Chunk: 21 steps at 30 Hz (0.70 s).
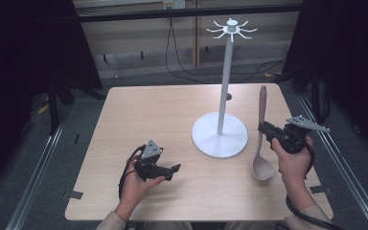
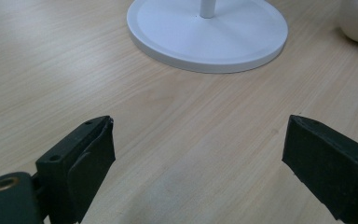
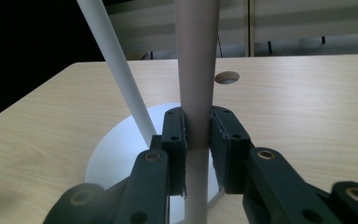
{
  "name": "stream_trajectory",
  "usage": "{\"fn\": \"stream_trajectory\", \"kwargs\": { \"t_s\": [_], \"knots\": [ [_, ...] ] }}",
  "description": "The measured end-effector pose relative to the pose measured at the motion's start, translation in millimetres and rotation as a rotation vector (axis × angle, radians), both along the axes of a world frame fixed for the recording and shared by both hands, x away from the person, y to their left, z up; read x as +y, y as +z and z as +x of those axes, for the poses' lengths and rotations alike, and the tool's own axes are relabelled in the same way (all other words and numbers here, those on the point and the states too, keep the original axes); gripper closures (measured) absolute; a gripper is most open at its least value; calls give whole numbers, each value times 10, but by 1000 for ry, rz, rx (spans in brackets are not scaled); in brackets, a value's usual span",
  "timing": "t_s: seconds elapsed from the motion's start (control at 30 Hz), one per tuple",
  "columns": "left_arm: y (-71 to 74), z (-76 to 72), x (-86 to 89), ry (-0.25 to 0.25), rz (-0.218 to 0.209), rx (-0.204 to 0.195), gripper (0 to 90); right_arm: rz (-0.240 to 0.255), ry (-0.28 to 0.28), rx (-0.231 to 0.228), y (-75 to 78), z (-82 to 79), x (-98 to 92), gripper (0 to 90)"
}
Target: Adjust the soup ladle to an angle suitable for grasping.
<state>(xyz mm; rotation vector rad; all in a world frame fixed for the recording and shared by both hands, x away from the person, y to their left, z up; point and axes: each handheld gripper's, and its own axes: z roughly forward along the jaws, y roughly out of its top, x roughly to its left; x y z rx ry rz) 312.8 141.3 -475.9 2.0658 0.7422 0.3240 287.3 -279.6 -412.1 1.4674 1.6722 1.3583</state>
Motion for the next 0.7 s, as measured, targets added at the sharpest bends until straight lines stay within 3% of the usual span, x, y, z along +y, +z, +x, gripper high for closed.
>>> {"fn": "stream_trajectory", "kwargs": {
  "t_s": [0.4,0.7],
  "knots": [
    [-14,1,-3,-3,-8,7,87,4,-4,-67,45,-69,18,766],
    [-23,2,-9,-10,-14,10,81,13,1,-88,73,-74,15,766]
  ]
}}
